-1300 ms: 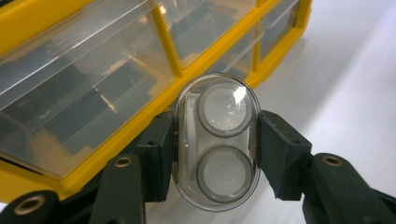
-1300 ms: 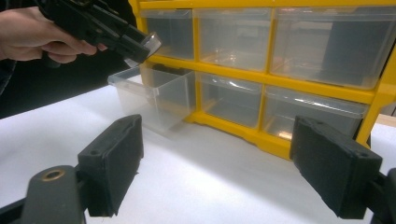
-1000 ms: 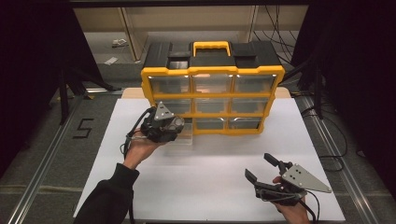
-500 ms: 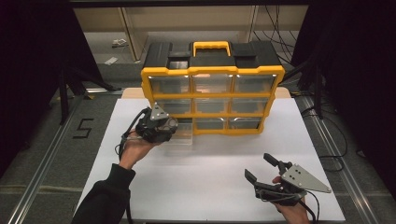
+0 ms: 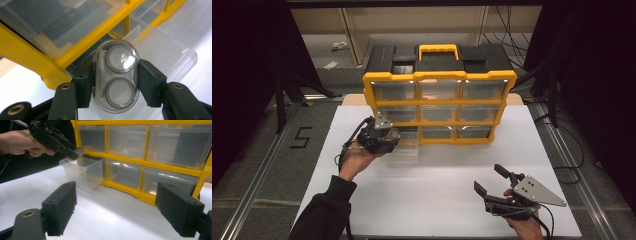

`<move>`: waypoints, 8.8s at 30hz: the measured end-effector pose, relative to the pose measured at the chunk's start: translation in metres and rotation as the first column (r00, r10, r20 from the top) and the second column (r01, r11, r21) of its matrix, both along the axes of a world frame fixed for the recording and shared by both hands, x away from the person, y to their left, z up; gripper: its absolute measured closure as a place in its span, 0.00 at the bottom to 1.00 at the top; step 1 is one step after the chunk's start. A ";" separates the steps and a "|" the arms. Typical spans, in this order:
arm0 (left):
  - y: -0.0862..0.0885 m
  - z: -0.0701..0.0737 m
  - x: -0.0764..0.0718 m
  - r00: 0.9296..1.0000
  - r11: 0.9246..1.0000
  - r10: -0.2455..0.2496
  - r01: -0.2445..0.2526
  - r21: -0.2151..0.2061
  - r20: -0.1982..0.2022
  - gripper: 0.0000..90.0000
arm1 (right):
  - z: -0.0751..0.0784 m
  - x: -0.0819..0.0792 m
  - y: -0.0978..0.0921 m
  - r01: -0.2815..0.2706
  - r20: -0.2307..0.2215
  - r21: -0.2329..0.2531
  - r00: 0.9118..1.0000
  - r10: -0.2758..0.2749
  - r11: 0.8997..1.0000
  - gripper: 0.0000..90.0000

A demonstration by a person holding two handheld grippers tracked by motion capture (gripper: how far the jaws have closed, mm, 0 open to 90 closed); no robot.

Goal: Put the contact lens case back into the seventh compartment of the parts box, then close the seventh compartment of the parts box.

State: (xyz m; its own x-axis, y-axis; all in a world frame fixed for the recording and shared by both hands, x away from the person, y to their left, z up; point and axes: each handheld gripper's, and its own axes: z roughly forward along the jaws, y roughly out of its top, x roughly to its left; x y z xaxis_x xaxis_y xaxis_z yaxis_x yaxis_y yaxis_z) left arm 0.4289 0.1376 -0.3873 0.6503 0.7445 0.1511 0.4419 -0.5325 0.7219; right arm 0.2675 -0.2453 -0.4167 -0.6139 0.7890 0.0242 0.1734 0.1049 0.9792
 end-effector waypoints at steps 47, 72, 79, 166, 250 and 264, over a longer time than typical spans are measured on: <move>-0.001 0.017 -0.013 1.000 0.992 -0.011 0.010 -0.127 -0.006 0.32 | 0.000 0.000 0.000 -0.005 -0.001 0.000 1.000 0.005 1.000 0.21; 0.003 0.016 -0.031 0.988 0.950 0.029 0.020 -0.312 0.153 0.19 | 0.000 -0.001 0.000 -0.003 0.000 0.002 1.000 0.003 1.000 0.21; 0.006 0.013 -0.037 0.985 0.922 0.008 0.059 -0.382 0.170 0.18 | 0.001 -0.001 0.000 -0.003 0.000 0.002 1.000 0.003 1.000 0.21; 0.006 -0.052 -0.109 0.974 0.917 -0.070 0.148 -0.370 0.216 0.18 | 0.001 -0.001 -0.002 -0.003 -0.008 0.007 1.000 0.003 1.000 0.21; 0.007 -0.085 -0.049 0.997 0.977 0.015 0.003 -0.214 0.082 1.00 | 0.000 0.002 0.001 -0.003 -0.004 0.008 1.000 0.003 1.000 0.21; 0.004 -0.085 -0.049 0.996 0.978 0.006 0.012 -0.207 0.087 1.00 | 0.000 0.002 0.001 -0.006 -0.003 0.006 1.000 0.006 1.000 0.21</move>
State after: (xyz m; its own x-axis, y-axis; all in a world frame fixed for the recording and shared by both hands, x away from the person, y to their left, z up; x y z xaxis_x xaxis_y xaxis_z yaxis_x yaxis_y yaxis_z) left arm 0.3803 0.1411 -0.4721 0.6437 0.7636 0.0503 0.3711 -0.3689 0.8521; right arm 0.2698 -0.2444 -0.4164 -0.6183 0.7854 0.0310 0.1756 0.0995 0.9794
